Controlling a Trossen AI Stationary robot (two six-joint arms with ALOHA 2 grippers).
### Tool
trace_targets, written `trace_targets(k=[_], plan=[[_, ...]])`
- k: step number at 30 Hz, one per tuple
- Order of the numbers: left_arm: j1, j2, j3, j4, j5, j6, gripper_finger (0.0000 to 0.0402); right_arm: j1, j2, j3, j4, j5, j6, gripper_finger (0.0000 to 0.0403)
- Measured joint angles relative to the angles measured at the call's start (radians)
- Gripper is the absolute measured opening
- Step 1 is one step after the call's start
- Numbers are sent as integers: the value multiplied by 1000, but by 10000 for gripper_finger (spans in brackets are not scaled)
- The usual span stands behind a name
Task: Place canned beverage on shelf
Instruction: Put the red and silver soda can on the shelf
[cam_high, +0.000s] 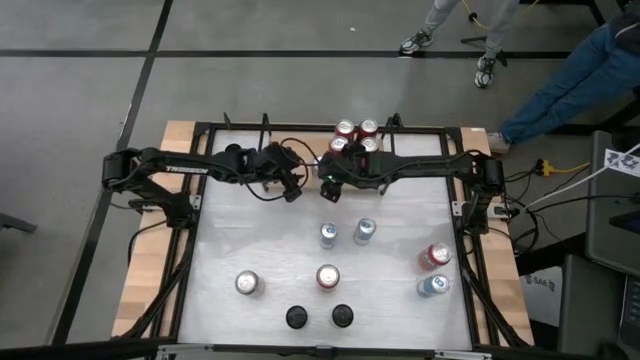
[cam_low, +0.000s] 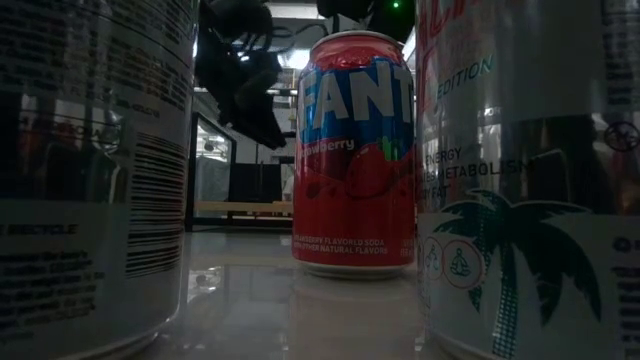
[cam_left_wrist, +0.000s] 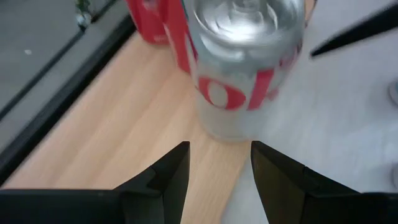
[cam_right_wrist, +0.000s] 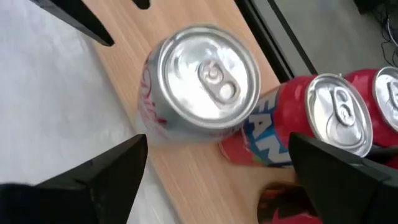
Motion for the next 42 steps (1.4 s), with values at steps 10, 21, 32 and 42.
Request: trace_targets(k=[10,21,32,42], plan=[[0,-62,1,-13,-4,1,163,0,11,1,110,-5,-57,380],[0,-64,1,-22,-3,1,163,0,40,2,214,-24,-106,380],[0,-64,1,-23,-3,0,163,1,23,1,198,-20,-106,380],[0,-63,1,-23,-4,0,163,1,-102,1,45,-14,-85,380]])
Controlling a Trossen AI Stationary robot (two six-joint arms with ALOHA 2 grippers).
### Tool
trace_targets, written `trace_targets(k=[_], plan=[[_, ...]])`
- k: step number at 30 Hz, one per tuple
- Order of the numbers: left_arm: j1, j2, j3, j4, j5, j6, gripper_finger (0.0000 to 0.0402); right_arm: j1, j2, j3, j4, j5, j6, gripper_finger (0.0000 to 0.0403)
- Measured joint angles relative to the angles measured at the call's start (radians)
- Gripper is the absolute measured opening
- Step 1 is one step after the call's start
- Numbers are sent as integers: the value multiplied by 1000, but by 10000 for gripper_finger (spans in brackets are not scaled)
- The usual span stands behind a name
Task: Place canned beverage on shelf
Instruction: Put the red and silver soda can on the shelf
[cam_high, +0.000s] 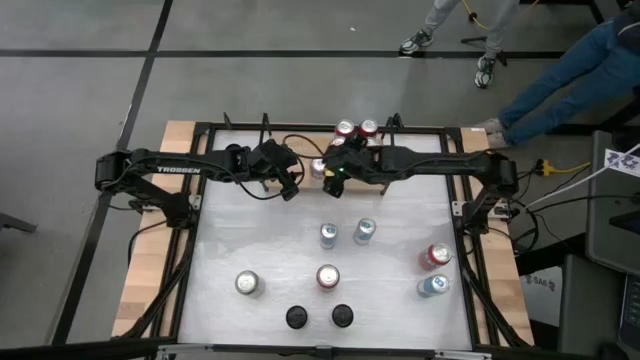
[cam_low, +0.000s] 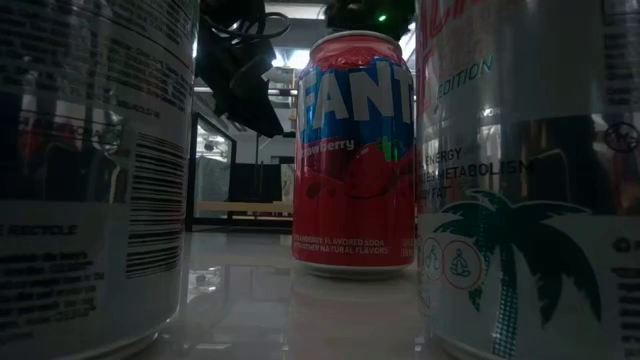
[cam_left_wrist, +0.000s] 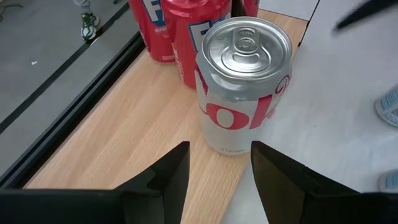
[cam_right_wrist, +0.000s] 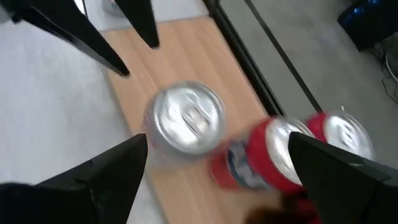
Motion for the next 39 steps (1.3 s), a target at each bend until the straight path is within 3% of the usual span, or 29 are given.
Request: trace_targets(k=[5,11,25,34,39], plan=[[0,0,0,0,-1,0,163,0,-36,0,-170,75,96,380],[0,0,0,0,-3,0,163,12,-14,0,-284,74,222,380],[0,0,-1,-1,-3,0,163,65,71,0,-222,4,211,380],[0,0,-1,-8,1,0,163,65,151,0,-109,-83,109,380],[0,0,-1,-8,2,0,163,65,156,0,-35,-75,57,380]])
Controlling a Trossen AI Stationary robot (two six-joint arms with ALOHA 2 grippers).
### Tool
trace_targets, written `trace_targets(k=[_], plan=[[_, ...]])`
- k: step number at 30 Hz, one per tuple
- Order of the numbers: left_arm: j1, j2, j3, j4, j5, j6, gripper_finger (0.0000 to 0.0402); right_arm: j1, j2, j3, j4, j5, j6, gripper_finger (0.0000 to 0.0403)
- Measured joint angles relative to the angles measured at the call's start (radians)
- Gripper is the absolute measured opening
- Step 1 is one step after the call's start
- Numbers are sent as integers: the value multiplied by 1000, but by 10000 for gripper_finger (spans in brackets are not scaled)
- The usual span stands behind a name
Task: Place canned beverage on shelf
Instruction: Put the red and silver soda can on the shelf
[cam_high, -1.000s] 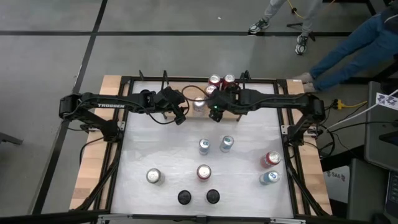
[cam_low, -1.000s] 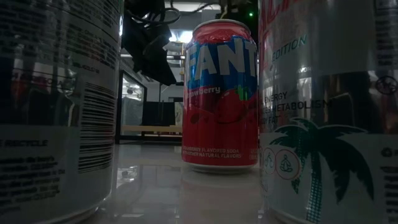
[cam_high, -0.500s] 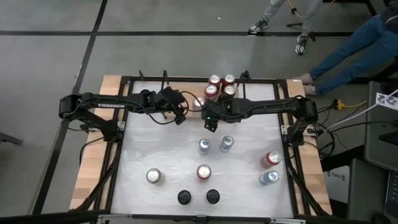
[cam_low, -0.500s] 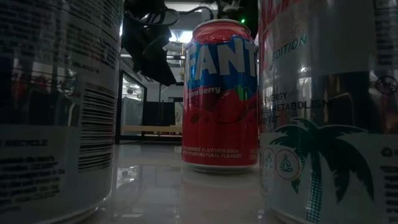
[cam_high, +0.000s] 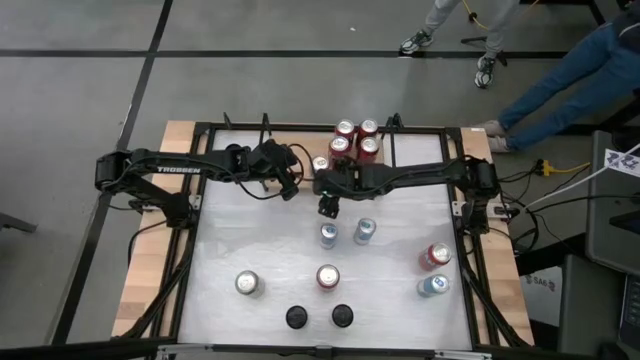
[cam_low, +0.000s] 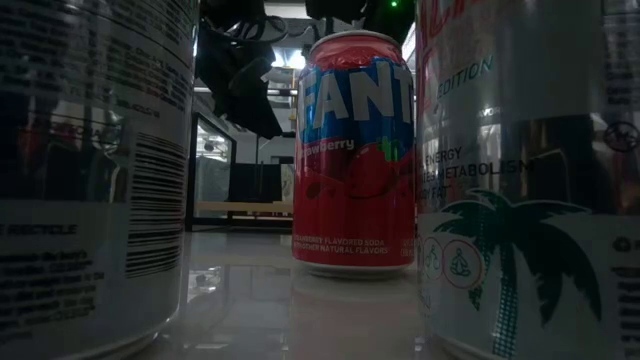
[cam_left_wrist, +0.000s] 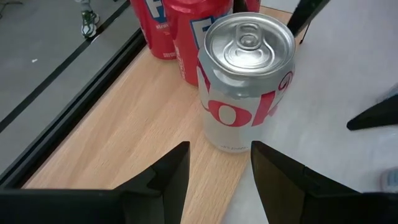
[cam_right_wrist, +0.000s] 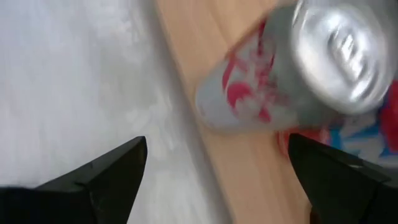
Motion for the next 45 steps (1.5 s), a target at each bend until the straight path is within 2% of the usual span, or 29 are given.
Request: trace_targets(k=[11,26,45], plan=[[0,0,0,-1,-1,0,163,-53,0,0,155,-18,-103,380],[0,0,0,-1,-2,0,163,-94,0,0,152,-14,-101,380],[0,0,0,-1,-2,0,163,-96,0,0,131,71,-58,380]])
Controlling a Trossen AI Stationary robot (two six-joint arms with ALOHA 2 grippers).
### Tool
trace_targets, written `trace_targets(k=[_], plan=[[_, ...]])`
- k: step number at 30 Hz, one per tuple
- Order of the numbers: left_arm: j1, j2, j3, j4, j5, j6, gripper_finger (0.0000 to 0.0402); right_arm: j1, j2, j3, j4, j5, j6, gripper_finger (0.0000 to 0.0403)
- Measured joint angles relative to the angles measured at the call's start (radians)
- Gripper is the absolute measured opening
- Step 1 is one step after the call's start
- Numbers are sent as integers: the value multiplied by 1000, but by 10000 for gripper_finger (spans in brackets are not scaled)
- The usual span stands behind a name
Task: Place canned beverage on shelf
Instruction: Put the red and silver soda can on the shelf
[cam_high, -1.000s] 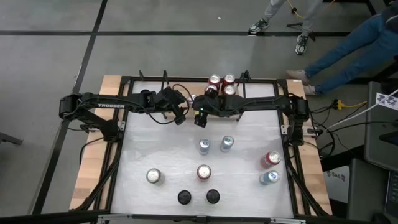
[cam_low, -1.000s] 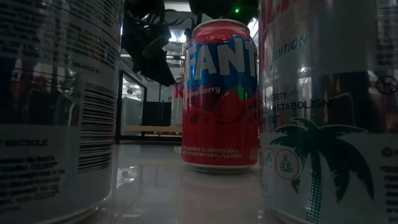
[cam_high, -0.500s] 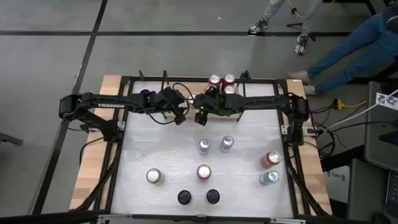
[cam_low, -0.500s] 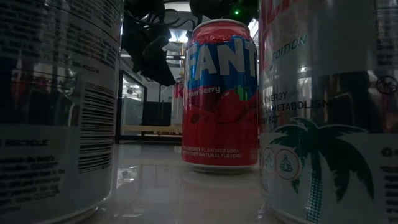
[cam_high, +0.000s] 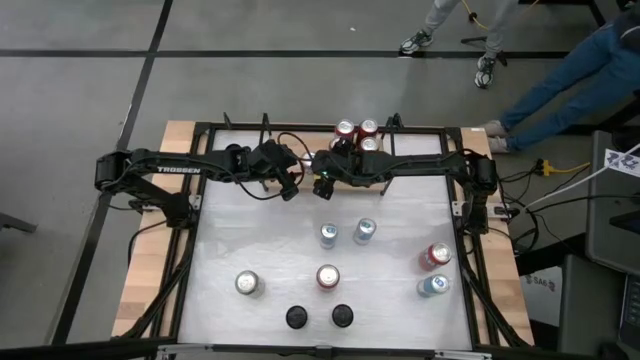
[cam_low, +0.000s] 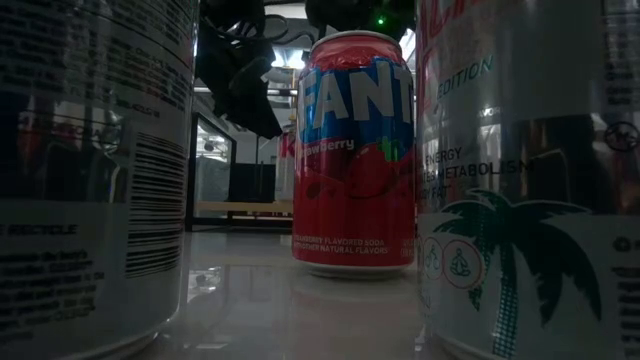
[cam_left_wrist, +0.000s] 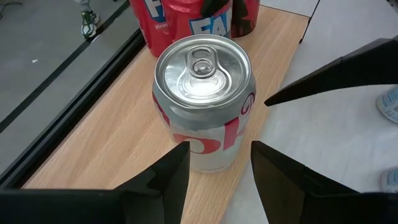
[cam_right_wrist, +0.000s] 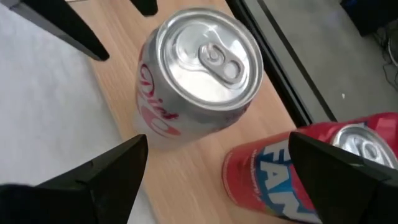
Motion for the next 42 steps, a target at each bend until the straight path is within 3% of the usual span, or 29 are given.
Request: trace_targets(k=[25,33,42], plan=[[0,0,0,0,0,0,163,-3,-1,1,-125,24,115,380],[0,-6,0,-1,5,0,163,-2,-33,1,-131,-55,117,380],[-8,-60,2,-2,110,0,163,37,-122,1,-147,-71,99,380]])
